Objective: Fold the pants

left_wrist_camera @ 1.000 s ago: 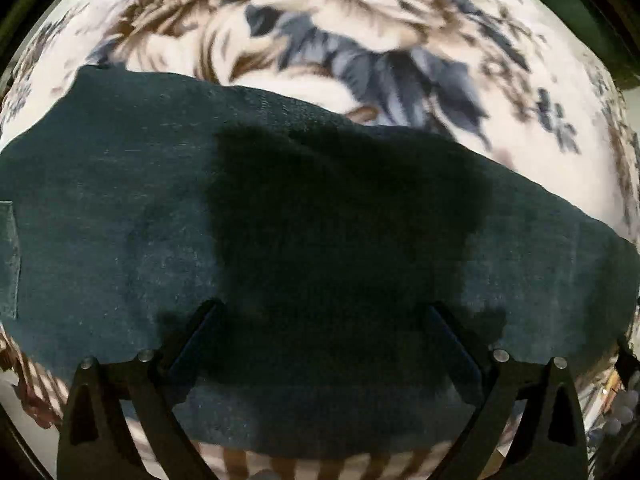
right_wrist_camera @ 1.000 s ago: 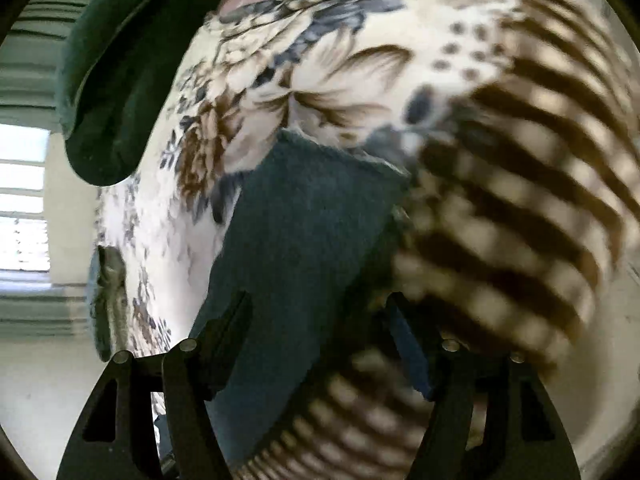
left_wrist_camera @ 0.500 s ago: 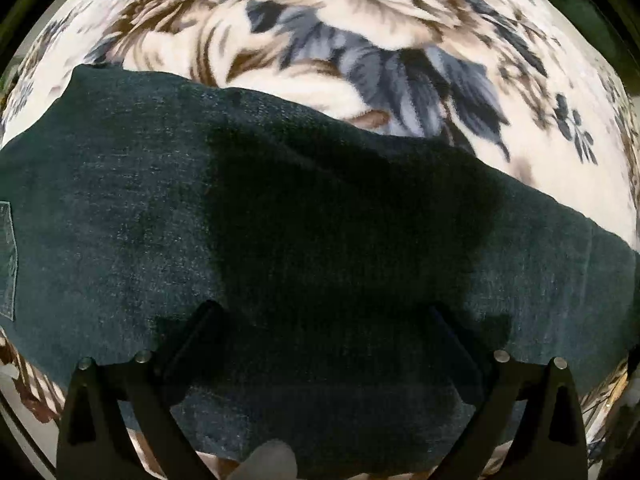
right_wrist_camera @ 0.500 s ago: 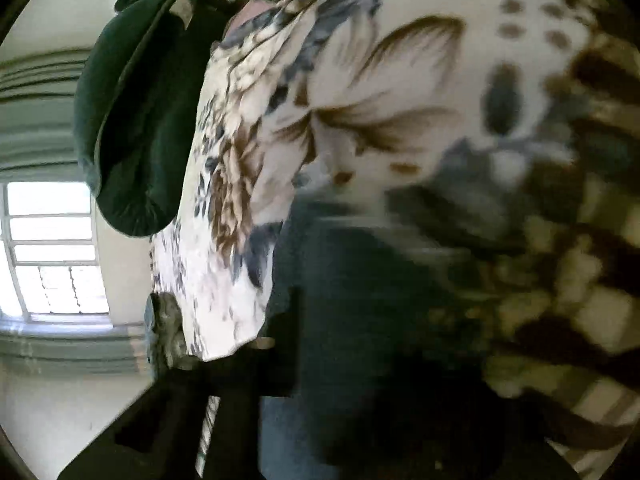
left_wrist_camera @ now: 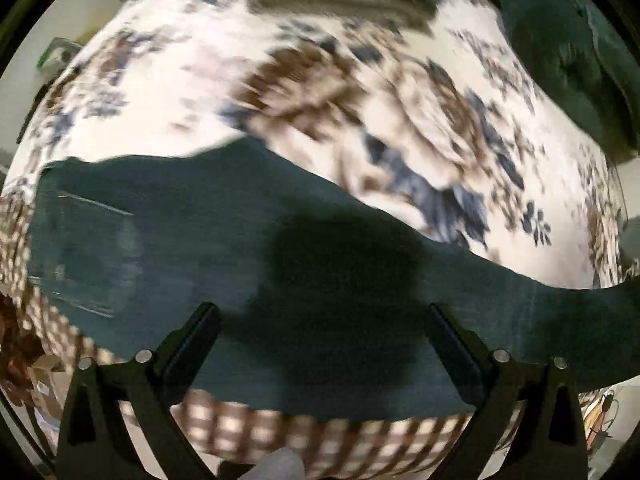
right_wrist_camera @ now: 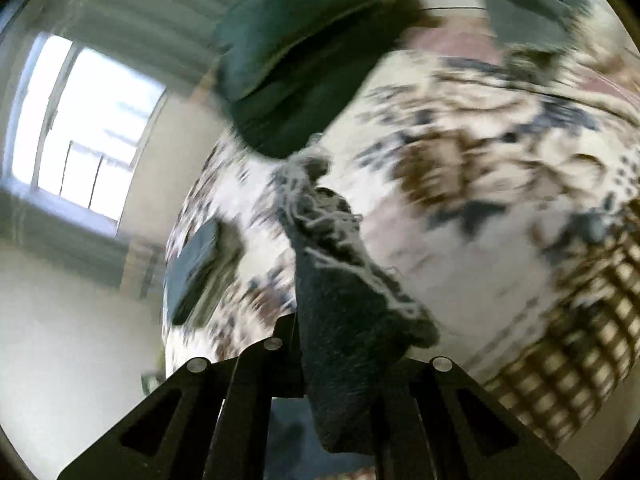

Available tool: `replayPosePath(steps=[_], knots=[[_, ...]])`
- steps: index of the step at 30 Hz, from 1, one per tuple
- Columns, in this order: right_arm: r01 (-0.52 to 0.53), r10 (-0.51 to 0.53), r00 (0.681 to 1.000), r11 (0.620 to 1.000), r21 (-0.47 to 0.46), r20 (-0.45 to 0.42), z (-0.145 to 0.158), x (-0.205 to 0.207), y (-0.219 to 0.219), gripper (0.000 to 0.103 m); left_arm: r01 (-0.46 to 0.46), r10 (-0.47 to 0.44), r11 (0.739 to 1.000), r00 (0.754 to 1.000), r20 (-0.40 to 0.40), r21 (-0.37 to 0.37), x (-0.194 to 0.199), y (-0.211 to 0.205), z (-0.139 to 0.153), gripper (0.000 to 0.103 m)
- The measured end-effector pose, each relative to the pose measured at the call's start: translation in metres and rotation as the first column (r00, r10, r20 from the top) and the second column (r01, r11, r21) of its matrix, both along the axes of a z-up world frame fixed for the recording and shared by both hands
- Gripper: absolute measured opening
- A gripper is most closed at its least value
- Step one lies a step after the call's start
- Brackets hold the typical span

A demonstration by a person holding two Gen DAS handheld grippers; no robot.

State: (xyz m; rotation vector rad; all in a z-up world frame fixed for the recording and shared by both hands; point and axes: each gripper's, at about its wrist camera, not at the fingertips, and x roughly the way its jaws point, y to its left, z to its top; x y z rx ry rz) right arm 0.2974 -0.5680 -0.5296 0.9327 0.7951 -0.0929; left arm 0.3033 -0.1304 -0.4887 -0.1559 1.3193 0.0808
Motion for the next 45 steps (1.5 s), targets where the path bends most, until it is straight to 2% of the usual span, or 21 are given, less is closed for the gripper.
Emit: replayPosePath(steps=[5,10,15,17,18,19,20,22,24,26,27,29,31,32,34,35,36,37,39,41,45], knots=[[-0.147,0.146,0.989,0.988,-0.051,-0.038,0.012,0.019,0.116,0.007,-0.061,0.060,0.997,0.997,0.043,0.038,-0.015,0.064,0.017,0.103],[-0.305,0.289,0.946,0.946,-0.111,-0.145,-0.032,0.045,0.243,0.007,-0.167,0.166,0.984,0.986,0.032,0.056,-0.042,0.138,0.007,0.103],[-0.455,0.390,0.867,0.874,-0.171,-0.310,-0.101,0.060,0.352,0.007,-0.227,0.226,0.971,0.974,0.019,0.071,-0.059,0.193,-0.008,0.103],[-0.495,0.385,0.823,0.846,-0.196,-0.417,-0.129,0.064,0.381,0.016,-0.247,0.246,0.966,0.969,0.021,0.071,-0.062,0.209,-0.012,0.103],[-0.512,0.388,0.795,0.841,-0.175,-0.466,-0.142,0.065,0.392,0.022,-0.256,0.255,0.964,0.967,0.021,0.067,-0.064,0.216,-0.013,0.103],[-0.532,0.406,0.764,0.836,-0.135,-0.502,-0.153,0.066,0.402,0.043,-0.271,0.270,0.960,0.963,0.021,0.065,-0.066,0.225,-0.015,0.103],[-0.563,0.448,0.724,0.824,-0.073,-0.524,-0.161,0.068,0.413,0.059,-0.284,0.283,0.957,0.959,0.021,0.062,-0.070,0.233,-0.014,0.103],[-0.598,0.542,0.696,0.800,0.037,-0.471,-0.152,0.063,0.430,0.063,-0.314,0.313,0.948,0.949,0.016,0.056,-0.076,0.247,-0.015,0.103],[-0.612,0.636,0.679,0.766,0.196,-0.366,-0.137,0.059,0.436,0.072,-0.358,0.357,0.932,0.934,0.020,0.052,-0.083,0.261,-0.014,0.103],[-0.603,0.618,0.703,0.780,0.165,-0.353,-0.115,0.055,0.428,0.077,-0.413,0.413,0.910,0.910,0.026,0.032,-0.090,0.275,-0.016,0.103],[-0.606,0.608,0.703,0.784,0.138,-0.369,-0.110,0.054,0.424,0.077,-0.440,0.440,0.898,0.898,0.026,0.020,-0.093,0.281,-0.018,0.103],[-0.616,0.600,0.684,0.780,0.110,-0.415,-0.112,0.054,0.418,0.077,-0.512,0.512,0.859,0.859,0.017,-0.013,-0.099,0.296,-0.027,0.103],[-0.628,0.569,0.653,0.776,0.063,-0.500,-0.128,0.058,0.416,0.077,-0.566,0.568,0.822,0.823,0.001,-0.065,-0.102,0.309,-0.036,0.103],[-0.633,0.556,0.642,0.773,0.044,-0.528,-0.135,0.058,0.417,0.077,-0.601,0.606,0.790,0.795,0.009,-0.116,-0.105,0.318,-0.041,0.103],[-0.649,0.497,0.590,0.761,-0.009,-0.636,-0.168,0.058,0.419,0.077,-0.649,0.669,0.732,0.742,0.039,-0.210,-0.111,0.330,-0.049,0.101],[-0.646,0.492,0.592,0.763,-0.011,-0.639,-0.176,0.058,0.418,0.077,-0.654,0.688,0.708,0.723,0.055,-0.267,-0.112,0.335,-0.052,0.100],[-0.639,0.481,0.606,0.768,-0.028,-0.633,-0.177,0.057,0.418,0.077,-0.647,0.701,0.688,0.710,0.071,-0.329,-0.113,0.339,-0.057,0.092],[-0.632,0.470,0.614,0.774,-0.037,-0.634,-0.177,0.058,0.418,0.077,-0.637,0.711,0.668,0.699,0.078,-0.385,-0.113,0.343,-0.062,0.076],[-0.615,0.457,0.621,0.788,-0.034,-0.636,-0.175,0.059,0.416,0.077,-0.606,0.723,0.628,0.686,0.079,-0.488,-0.110,0.346,-0.072,0.051],[-0.603,0.449,0.626,0.797,-0.031,-0.638,-0.173,0.059,0.411,0.077,-0.591,0.726,0.599,0.685,0.055,-0.540,-0.101,0.346,-0.083,0.052],[-0.586,0.436,0.626,0.810,-0.021,-0.646,-0.171,0.063,0.401,0.077,-0.604,0.747,0.565,0.664,0.037,-0.562,-0.087,0.347,-0.099,0.070]])
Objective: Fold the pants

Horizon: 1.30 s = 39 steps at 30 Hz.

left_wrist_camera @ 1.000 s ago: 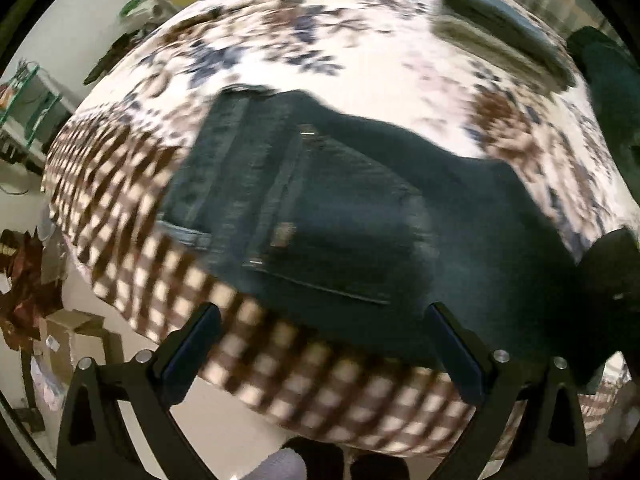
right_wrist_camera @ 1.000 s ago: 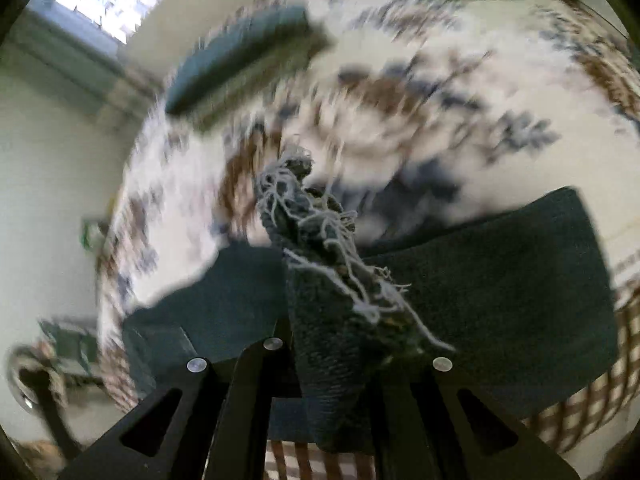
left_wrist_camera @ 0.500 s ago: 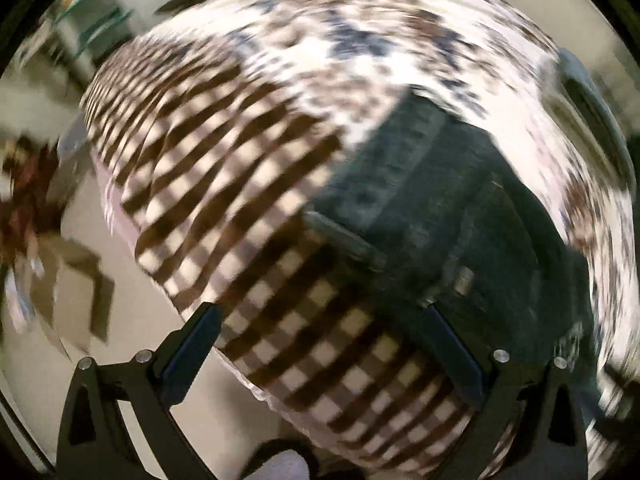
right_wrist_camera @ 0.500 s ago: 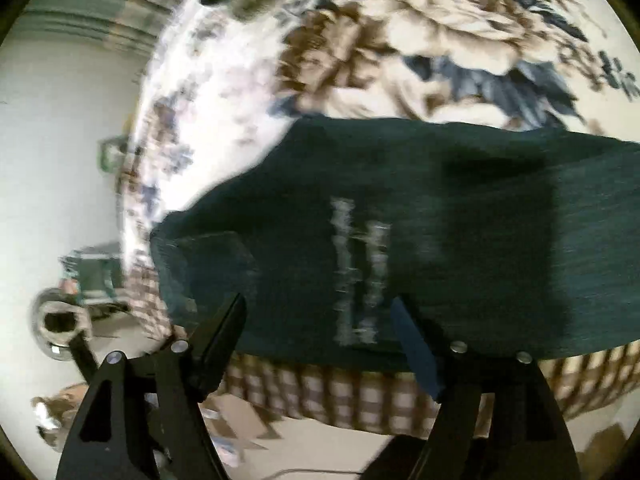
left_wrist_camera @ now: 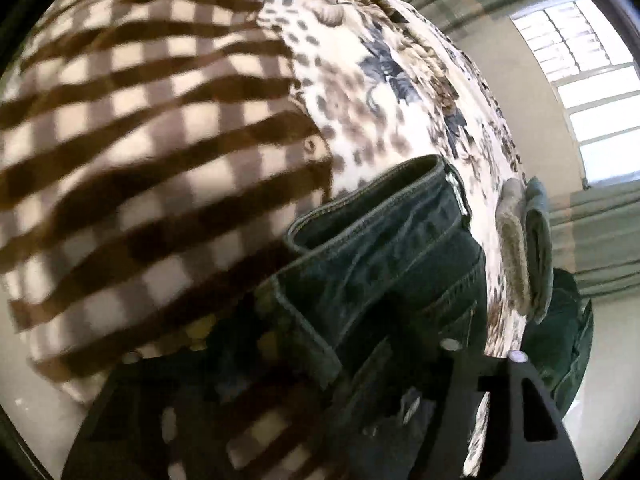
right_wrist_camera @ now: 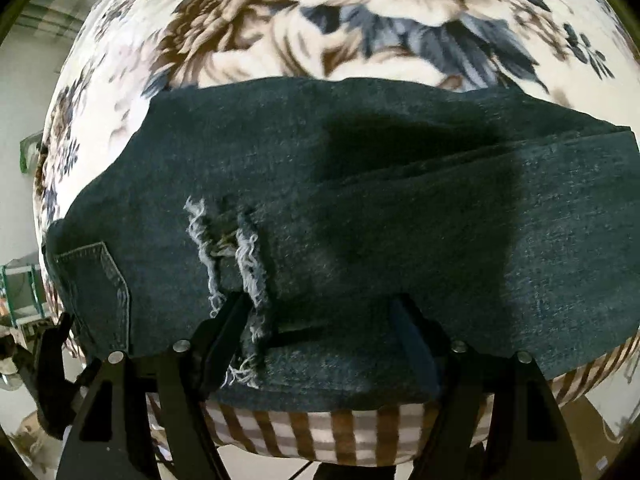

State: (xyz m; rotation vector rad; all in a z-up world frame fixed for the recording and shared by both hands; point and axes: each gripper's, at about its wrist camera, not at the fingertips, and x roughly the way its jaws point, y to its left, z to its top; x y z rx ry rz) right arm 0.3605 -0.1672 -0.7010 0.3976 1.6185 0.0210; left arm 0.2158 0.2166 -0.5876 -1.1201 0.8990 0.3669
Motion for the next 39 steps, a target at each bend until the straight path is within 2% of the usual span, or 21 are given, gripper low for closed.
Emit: replayPosePath(steps=[3,5,7,8,9,10,15,17,18,19,20,24,29,34,39], knots=[[0.022,-0.022,1.000,1.000,0.008,-0.014,0.002,0.010,-0.005,0.077,-0.022,0.022,1.000,1.000,0.008,-0.012,0.006,0.001,-0.005,0.076],[0.031,-0.031,0.999,0.999,0.015,-0.017,0.002,0.010,-0.005,0.077,-0.020,0.019,1.000,1.000,0.017,0.022,0.010,-0.001,0.001,0.076],[0.039,-0.038,0.999,0.999,0.027,-0.013,0.004,0.011,-0.006,0.077,-0.017,0.014,0.997,0.999,0.035,0.072,0.012,-0.004,0.009,0.047],[0.038,-0.038,0.999,0.999,0.029,-0.010,0.006,0.011,-0.007,0.077,-0.008,0.004,0.993,0.999,0.034,0.121,0.012,-0.007,0.017,0.042],[0.037,-0.037,0.999,0.999,0.028,-0.006,0.008,0.010,-0.009,0.077,-0.011,0.003,0.990,0.999,0.052,0.141,0.009,-0.008,0.022,0.032],[0.037,-0.037,0.999,0.999,0.031,0.000,0.008,0.012,-0.007,0.077,-0.011,0.001,0.988,0.998,0.067,0.157,0.007,-0.010,0.026,0.027],[0.012,-0.013,1.000,0.999,0.039,0.028,0.015,0.012,-0.010,0.077,-0.009,-0.022,0.971,0.992,0.128,0.238,-0.001,-0.024,0.065,0.021],[-0.012,0.012,1.000,1.000,0.022,0.029,0.017,0.012,-0.009,0.078,0.008,-0.057,0.959,0.984,0.166,0.284,-0.004,-0.036,0.089,0.020],[-0.025,0.025,0.999,1.000,0.005,0.037,0.019,0.012,-0.011,0.081,0.017,-0.074,0.952,0.981,0.178,0.305,-0.003,-0.042,0.099,0.019],[-0.032,0.033,0.998,0.999,-0.012,0.052,0.023,0.010,-0.015,0.090,0.027,-0.094,0.945,0.977,0.190,0.327,-0.001,-0.050,0.110,0.019],[-0.038,0.040,0.997,0.999,-0.031,0.069,0.027,0.008,-0.020,0.096,0.050,-0.133,0.930,0.969,0.207,0.364,-0.001,-0.063,0.129,0.019],[-0.005,0.004,0.995,1.000,0.004,0.096,0.041,0.000,-0.057,0.096,0.125,-0.260,0.874,0.937,0.235,0.469,-0.001,-0.116,0.183,0.019],[0.071,-0.076,0.991,0.996,0.048,0.111,0.063,-0.016,-0.131,0.096,0.213,-0.390,0.830,0.882,0.265,0.515,0.001,-0.206,0.234,0.019],[0.118,-0.120,0.986,0.993,0.025,0.115,0.071,-0.030,-0.213,0.096,0.320,-0.486,0.797,0.843,0.231,0.512,0.013,-0.296,0.243,0.019],[0.148,-0.143,0.980,0.989,-0.025,0.140,0.067,-0.040,-0.287,0.096,0.461,-0.603,0.729,0.782,0.156,0.506,0.021,-0.386,0.223,0.019]])
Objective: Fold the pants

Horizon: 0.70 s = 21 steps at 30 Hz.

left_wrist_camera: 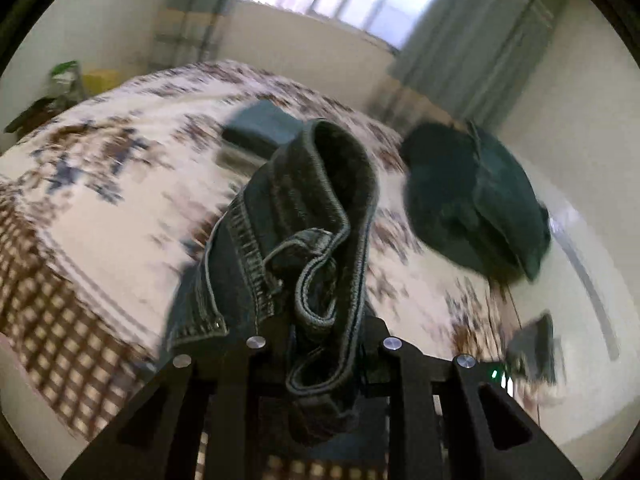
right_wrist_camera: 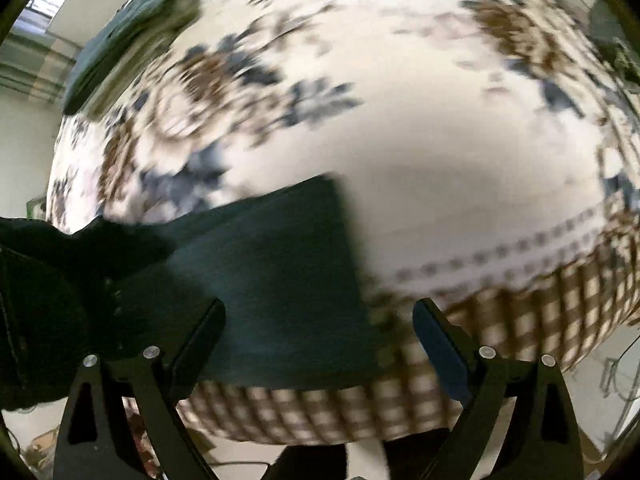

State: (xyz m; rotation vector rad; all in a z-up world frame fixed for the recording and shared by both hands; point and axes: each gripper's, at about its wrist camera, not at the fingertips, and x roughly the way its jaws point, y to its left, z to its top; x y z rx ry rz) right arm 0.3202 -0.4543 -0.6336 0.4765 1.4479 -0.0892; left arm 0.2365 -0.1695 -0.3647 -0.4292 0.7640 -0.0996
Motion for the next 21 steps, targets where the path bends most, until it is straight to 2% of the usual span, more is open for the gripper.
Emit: replayPosePath(steps=[4,8,11,14,17,18,19,21], knots=[[0.043,-0.043,0.999,0.999,-0.023,0.018,-0.003,-0.013,-0.054,0.096,0.096,-0.096,0.995,0.993,-0.066,0.007,0.004,-0.061,-0.026,0.019],[0.126,-0.126,0.992,0.992,-0.007,0.010,-0.011,-0.042,-0.111,0.096,0.199,-0.190,0.979,0.969,-0.158,0.039,0.006,-0.127,-0.068,0.019],[0.175,-0.175,0.984,0.984,0.021,0.001,-0.019,-0.063,-0.139,0.096,0.269,-0.236,0.958,0.935,-0.264,0.098,0.007,-0.164,-0.098,0.022],[0.196,-0.197,0.980,0.979,0.047,-0.001,-0.023,-0.078,-0.156,0.096,0.294,-0.230,0.948,0.896,-0.381,0.120,0.009,-0.179,-0.118,0.029],[0.212,-0.213,0.977,0.973,0.095,0.007,-0.023,-0.089,-0.174,0.096,0.296,-0.236,0.949,0.895,-0.377,0.107,0.000,-0.190,-0.110,0.043],[0.214,-0.217,0.976,0.970,0.117,0.014,-0.022,-0.092,-0.177,0.096,0.285,-0.228,0.953,0.899,-0.374,0.104,-0.002,-0.193,-0.102,0.057],[0.217,-0.222,0.975,0.966,0.139,0.021,-0.020,-0.093,-0.179,0.096,0.285,-0.227,0.953,0.899,-0.375,0.107,-0.003,-0.197,-0.097,0.076],[0.234,-0.248,0.968,0.952,0.200,0.048,-0.018,-0.098,-0.186,0.096,0.278,-0.210,0.950,0.905,-0.370,0.143,-0.003,-0.204,-0.082,0.091]])
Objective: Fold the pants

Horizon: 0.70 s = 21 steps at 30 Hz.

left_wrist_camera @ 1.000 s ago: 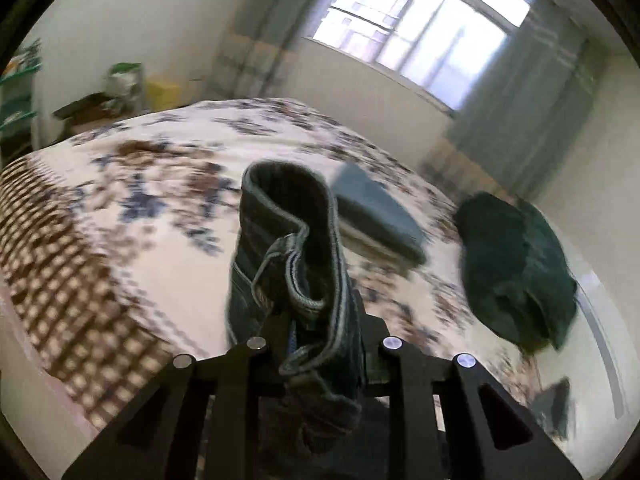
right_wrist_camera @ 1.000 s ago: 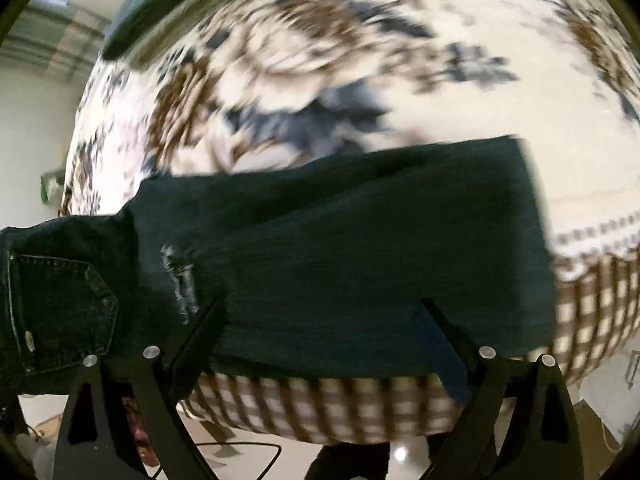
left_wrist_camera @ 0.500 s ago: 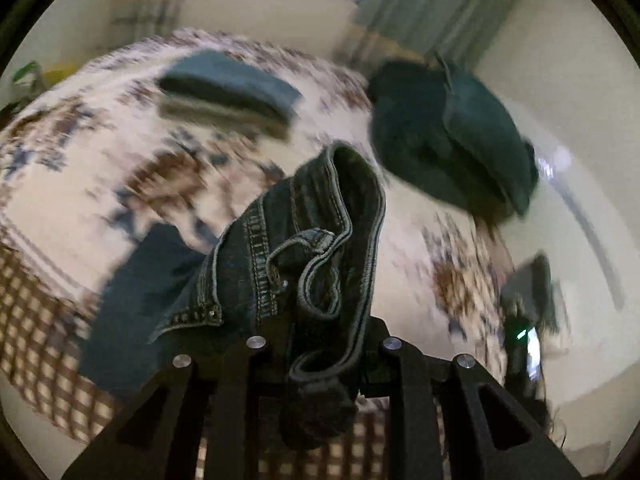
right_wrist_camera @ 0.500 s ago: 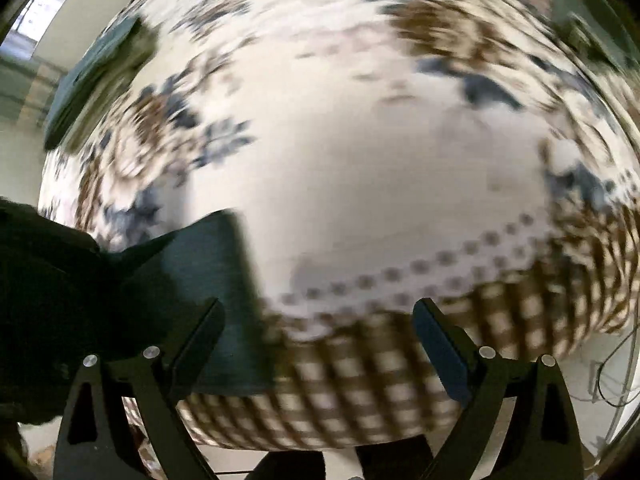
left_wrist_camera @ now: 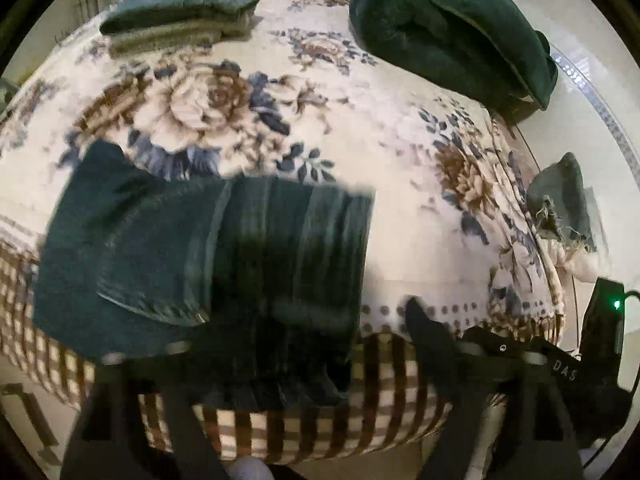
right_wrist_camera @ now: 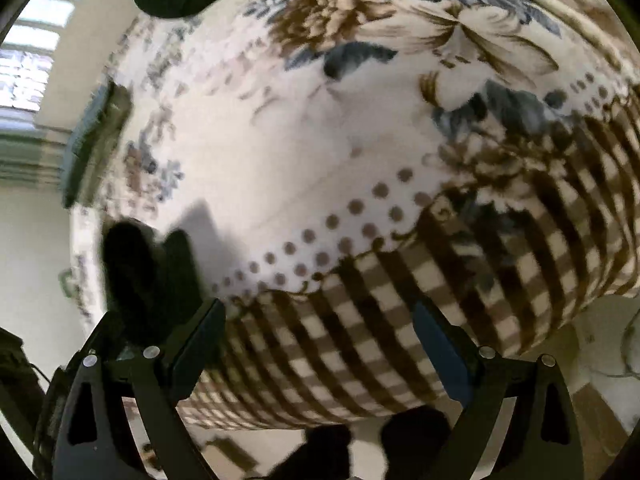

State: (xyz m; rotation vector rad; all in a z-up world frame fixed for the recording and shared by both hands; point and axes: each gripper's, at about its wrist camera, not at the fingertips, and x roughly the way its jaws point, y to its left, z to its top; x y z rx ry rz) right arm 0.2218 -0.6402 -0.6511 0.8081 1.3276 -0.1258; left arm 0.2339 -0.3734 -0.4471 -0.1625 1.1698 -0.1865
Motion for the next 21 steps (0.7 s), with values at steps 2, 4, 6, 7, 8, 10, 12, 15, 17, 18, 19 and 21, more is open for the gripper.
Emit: replayPosePath(steps=[2,4,6,7,8,10,12,15,17,18,19,21], knots=[[0.016,-0.017,1.000,0.999,0.034,0.026,0.003,0.000,-0.001,0.096,-0.007,0.006,1.000,1.000,0.025,0.028,0.001,-0.001,0.010,0.091],[0.022,-0.025,0.999,0.998,0.066,0.042,0.005,0.005,0.002,0.096,-0.024,0.019,0.994,0.999,0.045,0.108,0.010,0.008,0.019,0.091],[0.016,-0.023,0.998,0.994,0.106,0.064,0.005,0.014,0.010,0.096,-0.034,0.021,0.981,0.998,0.066,0.193,0.017,0.020,0.022,0.091],[0.004,-0.014,0.997,0.991,0.131,0.077,0.005,0.020,0.017,0.096,-0.037,0.022,0.974,0.997,0.068,0.222,0.021,0.026,0.021,0.091],[-0.011,-0.002,0.996,0.989,0.150,0.089,0.004,0.028,0.025,0.096,-0.043,0.025,0.966,0.997,0.072,0.254,0.023,0.033,0.020,0.091],[-0.033,0.013,0.993,0.984,0.177,0.114,0.005,0.043,0.043,0.096,-0.060,0.044,0.945,0.997,0.056,0.323,0.032,0.053,0.011,0.091],[-0.067,0.038,0.991,0.972,0.224,0.132,0.002,0.060,0.066,0.096,-0.074,0.064,0.931,0.997,0.038,0.357,0.037,0.073,0.002,0.091],[-0.101,0.072,0.990,0.961,0.258,0.119,-0.008,0.081,0.099,0.096,-0.100,0.097,0.905,0.995,0.029,0.413,0.043,0.098,-0.007,0.091],[-0.120,0.097,0.991,0.956,0.268,0.097,-0.016,0.090,0.116,0.095,-0.118,0.119,0.896,0.993,0.023,0.427,0.045,0.112,-0.011,0.091],[-0.140,0.122,0.989,0.954,0.266,0.085,-0.019,0.095,0.129,0.093,-0.133,0.138,0.893,0.990,0.019,0.429,0.046,0.121,-0.012,0.091],[-0.156,0.141,0.987,0.958,0.242,0.077,-0.019,0.097,0.136,0.075,-0.147,0.154,0.891,0.988,0.017,0.429,0.047,0.127,-0.013,0.091],[-0.178,0.171,0.984,0.970,0.166,0.054,-0.020,0.099,0.149,0.036,-0.170,0.180,0.889,0.983,0.017,0.426,0.047,0.136,-0.014,0.091]])
